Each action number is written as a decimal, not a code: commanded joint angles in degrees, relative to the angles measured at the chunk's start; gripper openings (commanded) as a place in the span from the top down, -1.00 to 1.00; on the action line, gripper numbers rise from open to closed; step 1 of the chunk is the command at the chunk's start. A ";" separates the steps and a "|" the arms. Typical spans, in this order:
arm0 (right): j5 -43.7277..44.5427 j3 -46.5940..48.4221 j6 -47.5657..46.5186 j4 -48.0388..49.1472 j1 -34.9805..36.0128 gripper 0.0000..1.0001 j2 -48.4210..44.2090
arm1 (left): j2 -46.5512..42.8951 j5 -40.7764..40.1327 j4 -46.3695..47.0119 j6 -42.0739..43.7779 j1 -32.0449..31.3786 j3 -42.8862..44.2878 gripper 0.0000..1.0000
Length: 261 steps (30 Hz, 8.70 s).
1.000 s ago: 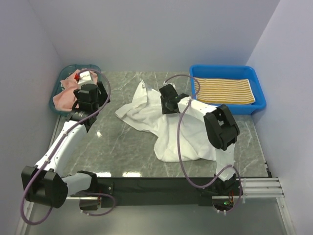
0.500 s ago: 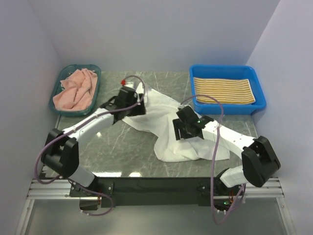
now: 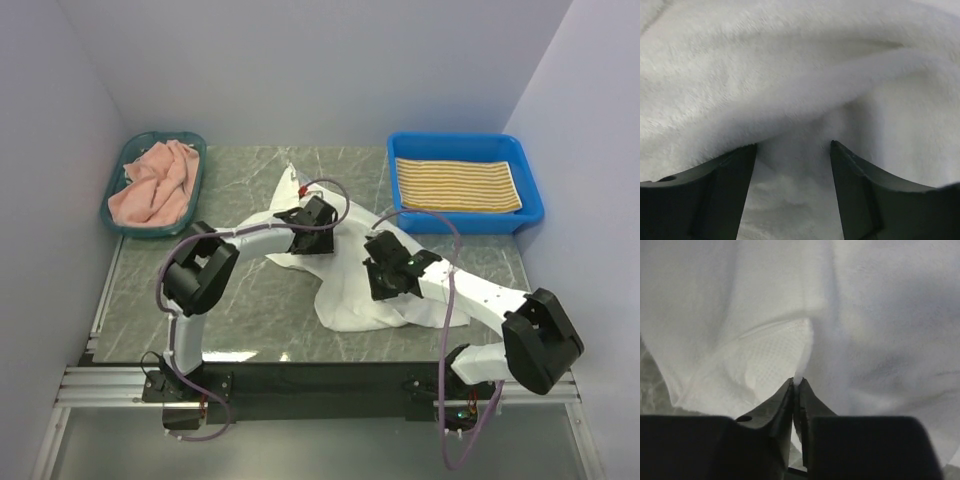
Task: Fold and stack the towels
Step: Flatten out the crumpled towel
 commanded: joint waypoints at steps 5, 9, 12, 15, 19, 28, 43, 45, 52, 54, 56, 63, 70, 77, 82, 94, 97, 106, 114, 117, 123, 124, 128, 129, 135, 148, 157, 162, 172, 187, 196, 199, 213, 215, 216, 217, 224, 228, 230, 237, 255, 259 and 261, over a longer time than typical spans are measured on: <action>-2.94 1.42 2.10 2.48 11.91 1.00 -4.31 | 6.45 -6.57 -4.52 1.62 8.17 8.12 -0.09; -8.23 4.40 5.00 6.44 21.83 1.00 -2.56 | 9.08 -8.23 -6.98 3.90 12.57 12.59 -0.05; -9.55 9.24 5.36 8.37 29.92 1.00 2.35 | 10.14 -9.11 -8.48 6.45 15.91 15.41 -0.05; -10.69 14.33 4.66 9.79 35.03 0.93 8.77 | 10.85 -10.08 -8.74 9.44 18.72 18.13 -0.09; -11.83 21.54 1.67 6.10 37.76 0.58 15.81 | 10.68 -10.43 -8.04 14.35 21.10 21.22 -0.24; 0.20 15.24 3.60 3.72 30.41 -0.22 2.48 | -9.69 -6.13 -3.91 11.04 23.30 12.10 -0.78; -6.65 -4.45 8.52 16.99 -0.21 -0.18 2.98 | -30.20 1.88 -1.45 -3.73 2.84 -22.36 -0.70; -7.26 -6.30 9.66 16.99 -0.38 -0.17 4.47 | -28.62 0.64 -1.88 -4.88 -0.16 -25.00 -0.69; -9.73 -15.53 16.43 14.37 7.14 -0.15 0.80 | -33.88 -0.42 -1.80 -12.78 -4.29 -33.78 -0.68; -7.98 -16.85 19.75 10.67 11.20 -0.15 -1.48 | -35.11 1.85 -1.71 -14.63 -5.78 -37.56 -0.69; -7.36 -18.16 22.74 7.52 15.60 -0.17 -5.61 | -35.55 3.27 -2.41 -17.70 -8.23 -41.42 -0.69; -6.13 -17.65 22.07 -2.25 18.16 -0.18 -18.01 | -43.01 5.65 -8.38 -29.83 -21.69 -46.98 -0.70; -0.05 -0.01 8.72 -3.06 6.93 -0.05 -18.66 | -52.51 -8.21 -21.29 -28.27 -19.44 -35.13 -0.69; -2.34 16.59 -1.57 9.59 -2.93 0.19 -0.64 | -50.61 -9.73 -10.01 -10.61 4.54 -26.87 -0.65; -2.96 27.51 -3.95 14.88 -4.69 0.21 16.64 | -36.81 -6.49 -4.53 -3.04 14.76 -18.87 -0.63; -2.96 44.40 -3.96 15.59 -6.88 0.21 42.26 | -14.99 -0.59 -1.10 -2.33 22.69 -14.01 -0.62; -2.87 43.88 -1.68 14.27 -8.46 0.21 45.16 | -14.64 0.37 -0.22 -2.95 22.69 -18.83 -0.62; 2.40 29.23 5.88 10.84 -11.19 0.21 38.69 | -20.69 5.55 0.40 -6.37 22.51 -32.10 -0.64; 3.72 14.27 6.59 12.33 -11.28 0.21 23.49 | -36.07 7.49 -1.79 -12.34 16.37 -42.14 -0.67; 1.88 12.76 5.01 13.21 -11.02 0.20 18.73 | -40.99 7.23 -4.60 -13.58 12.85 -41.53 -0.70; -0.06 19.35 0.35 13.82 -10.75 0.18 13.96 | -45.67 -1.44 -10.85 -10.87 13.01 -31.44 -0.69; -0.32 21.97 -0.17 14.17 -10.75 0.18 14.93 | -44.88 -2.25 -10.68 -10.16 15.02 -28.38 -0.68; -1.81 29.54 -0.53 15.05 -10.75 0.18 21.43 | -34.89 -2.34 -7.34 -7.35 19.52 -20.01 -0.62; -2.17 30.86 -0.35 15.49 -10.75 0.20 24.14 | -32.76 -3.04 -6.55 -6.65 19.70 -18.17 -0.61; -4.71 39.65 0.00 15.67 -10.67 0.21 35.04 | -16.32 -3.23 -5.49 -5.50 20.75 -6.73 -0.56; -6.04 31.41 2.28 18.57 -10.58 0.22 40.25 | -11.73 -1.56 3.56 -11.12 22.33 -21.29 -0.58; 0.03 19.28 6.85 15.23 -10.75 0.23 31.82 | -24.73 -3.49 4.88 -19.64 22.42 -39.14 -0.61; -0.15 15.06 7.56 16.11 -10.84 0.23 27.43 | -32.56 -2.96 2.60 -21.40 22.51 -42.76 -0.63; -2.96 16.98 3.87 19.54 -9.88 0.20 19.60 | -38.64 -7.09 -3.38 -21.32 22.60 -29.96 -0.64; -7.88 13.91 3.95 24.37 -9.88 -0.15 16.26 | -16.50 -2.26 1.54 -16.66 23.30 -17.36 -0.41; -8.67 13.47 3.25 25.08 -9.88 -0.14 16.96 | -14.38 0.64 4.62 -16.57 23.30 -17.36 -0.19; -9.20 13.73 3.34 25.08 -9.88 -0.13 17.57 | -13.94 1.08 4.79 -15.78 23.21 -16.66 -0.13; -8.94 13.12 3.43 25.52 -9.88 -0.11 18.10 | -12.53 2.31 4.35 -14.81 22.86 -13.23 0.15; -9.11 12.94 3.43 25.60 -9.88 -0.11 18.19 | -12.53 2.57 4.44 -14.90 22.77 -13.40 0.15; -9.29 12.85 3.43 25.69 -9.88 -0.11 18.19 | -12.53 2.31 4.18 -14.90 22.69 -13.40 0.12; -9.29 12.85 3.43 25.78 -9.88 -0.11 18.28 | -12.27 2.05 4.00 -14.90 22.77 -13.40 0.10; -9.73 12.33 3.60 26.31 -9.87 -0.11 18.28 | -11.21 1.25 3.56 -15.52 23.04 -14.81 0.03; -9.99 12.15 3.60 26.48 -9.88 -0.11 18.45 | -10.25 1.61 4.44 -15.87 23.30 -14.90 0.03; -9.99 12.06 3.60 26.48 -9.88 -0.11 18.45 | -9.98 1.34 4.26 -15.96 23.30 -14.55 0.00; -10.52 11.80 3.69 26.83 -9.96 -0.10 18.45 | -10.33 0.64 4.35 -15.69 23.74 -14.81 -0.19; -10.78 12.68 3.69 26.66 -9.88 -0.09 18.89 | -13.23 0.64 4.09 -13.94 23.74 -12.70 0.99; -10.78 12.68 3.52 26.66 -9.87 -0.09 18.72 | -13.23 0.99 4.79 -14.02 23.74 -12.70 0.99; -10.61 12.85 3.51 26.66 -9.88 -0.09 18.63 | -14.28 0.91 5.58 -13.94 23.74 -13.67 0.99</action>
